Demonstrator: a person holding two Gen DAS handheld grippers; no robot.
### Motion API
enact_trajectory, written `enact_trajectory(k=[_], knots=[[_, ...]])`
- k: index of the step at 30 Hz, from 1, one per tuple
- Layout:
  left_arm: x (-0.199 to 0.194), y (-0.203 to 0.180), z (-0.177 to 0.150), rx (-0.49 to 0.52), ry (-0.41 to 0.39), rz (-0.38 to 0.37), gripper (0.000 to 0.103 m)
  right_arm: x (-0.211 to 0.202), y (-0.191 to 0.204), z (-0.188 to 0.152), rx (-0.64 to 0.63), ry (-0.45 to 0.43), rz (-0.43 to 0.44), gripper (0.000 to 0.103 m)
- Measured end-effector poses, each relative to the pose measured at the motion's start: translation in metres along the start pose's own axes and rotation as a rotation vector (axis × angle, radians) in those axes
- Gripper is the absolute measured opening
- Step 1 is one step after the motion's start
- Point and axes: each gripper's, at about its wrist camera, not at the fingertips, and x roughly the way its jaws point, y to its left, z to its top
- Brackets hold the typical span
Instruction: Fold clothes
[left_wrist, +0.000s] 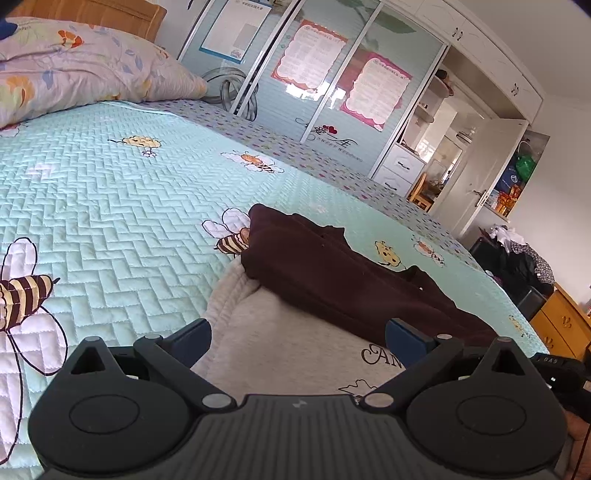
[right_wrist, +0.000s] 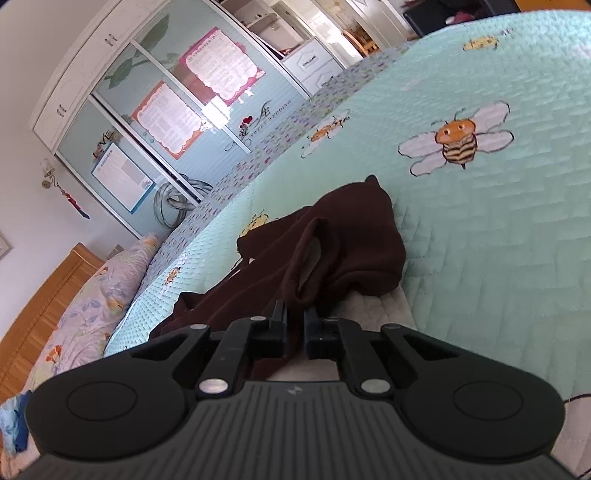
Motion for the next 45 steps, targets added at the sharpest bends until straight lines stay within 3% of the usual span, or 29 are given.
enact_trajectory(k=[8, 12, 15, 17, 18, 22, 27, 29, 31, 34, 35, 38, 45], knots=[[-0.001, 0.0, -0.003, -0.007, 0.009, -0.003, 0.101, -0.015, -0.018, 0.029, 0.025, -0.08, -0.003, 0.007], [0.002, 0.003, -0.007, -0.052, 0.023, -0.026, 0.101, 0.003, -0.042, 0.027, 0.11, 0.021, 0.006, 0.009], [0.0, -0.001, -0.007, -0.04, 0.018, -0.046, 0.101, 0.003, -0.049, 0.023, 0.162, 0.038, 0.048, 0.016], [-0.001, -0.007, -0.004, -0.021, 0.011, -0.071, 0.101, 0.0, -0.049, 0.022, 0.184, 0.036, 0.084, 0.031], [0.001, -0.012, -0.001, -0.007, 0.009, -0.091, 0.101, -0.002, -0.049, 0.022, 0.186, 0.031, 0.1, 0.033], [0.019, -0.036, 0.014, 0.047, -0.002, -0.186, 0.101, -0.01, -0.045, 0.024, 0.176, 0.017, 0.124, 0.034], [0.077, -0.061, 0.038, 0.105, -0.024, -0.227, 0.101, -0.009, -0.044, 0.025, 0.172, 0.026, 0.114, 0.035], [0.108, -0.054, 0.045, 0.067, -0.012, -0.193, 0.1, -0.009, -0.044, 0.025, 0.174, 0.034, 0.113, 0.035], [0.128, -0.034, 0.044, 0.026, 0.004, -0.104, 0.098, -0.009, -0.045, 0.025, 0.171, 0.039, 0.112, 0.035], [0.151, 0.0, 0.04, -0.044, 0.023, 0.025, 0.087, -0.009, -0.047, 0.026, 0.172, 0.051, 0.112, 0.035], [0.152, 0.013, 0.038, -0.084, 0.023, 0.079, 0.089, -0.009, -0.048, 0.027, 0.168, 0.052, 0.113, 0.035], [0.141, 0.044, 0.038, -0.254, -0.001, 0.044, 0.088, -0.012, -0.049, 0.027, 0.148, 0.044, 0.118, 0.035], [0.1, -0.016, 0.065, -0.097, -0.141, -0.098, 0.098, -0.052, -0.045, 0.026, 0.12, -0.064, 0.156, 0.038]])
